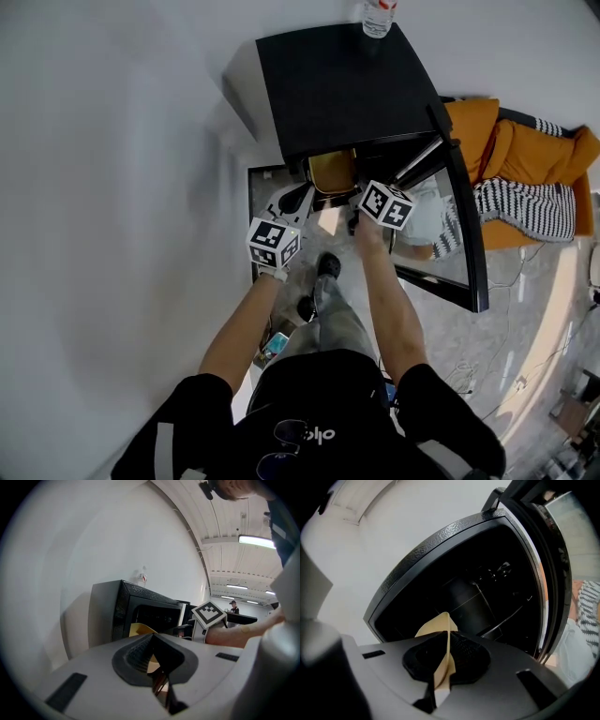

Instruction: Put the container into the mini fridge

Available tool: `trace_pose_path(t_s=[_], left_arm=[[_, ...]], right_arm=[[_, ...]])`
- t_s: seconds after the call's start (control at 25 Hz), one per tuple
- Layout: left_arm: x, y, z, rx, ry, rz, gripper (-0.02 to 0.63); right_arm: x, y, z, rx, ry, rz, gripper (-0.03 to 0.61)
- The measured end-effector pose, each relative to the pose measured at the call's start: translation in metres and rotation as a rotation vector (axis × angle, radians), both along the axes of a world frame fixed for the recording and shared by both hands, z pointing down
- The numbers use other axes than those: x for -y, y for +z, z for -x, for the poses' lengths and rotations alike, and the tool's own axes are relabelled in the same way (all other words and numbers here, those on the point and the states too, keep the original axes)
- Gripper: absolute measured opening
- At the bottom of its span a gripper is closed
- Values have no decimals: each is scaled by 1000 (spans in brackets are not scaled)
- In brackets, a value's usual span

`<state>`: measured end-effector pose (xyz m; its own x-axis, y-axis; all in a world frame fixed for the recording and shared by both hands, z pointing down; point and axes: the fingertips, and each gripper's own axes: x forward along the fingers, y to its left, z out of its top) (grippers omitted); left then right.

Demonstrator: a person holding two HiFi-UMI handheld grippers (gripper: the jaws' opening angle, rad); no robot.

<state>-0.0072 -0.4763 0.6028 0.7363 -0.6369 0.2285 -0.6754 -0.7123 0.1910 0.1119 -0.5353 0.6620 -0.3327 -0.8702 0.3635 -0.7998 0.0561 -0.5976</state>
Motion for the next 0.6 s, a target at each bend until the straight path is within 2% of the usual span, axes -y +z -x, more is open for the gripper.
trace_pose_path(t_s=[0.6], left_arm=[[29, -3, -9, -16, 9, -1, 8]], right_arm=[[40, -6, 4, -29, 2, -35, 25]])
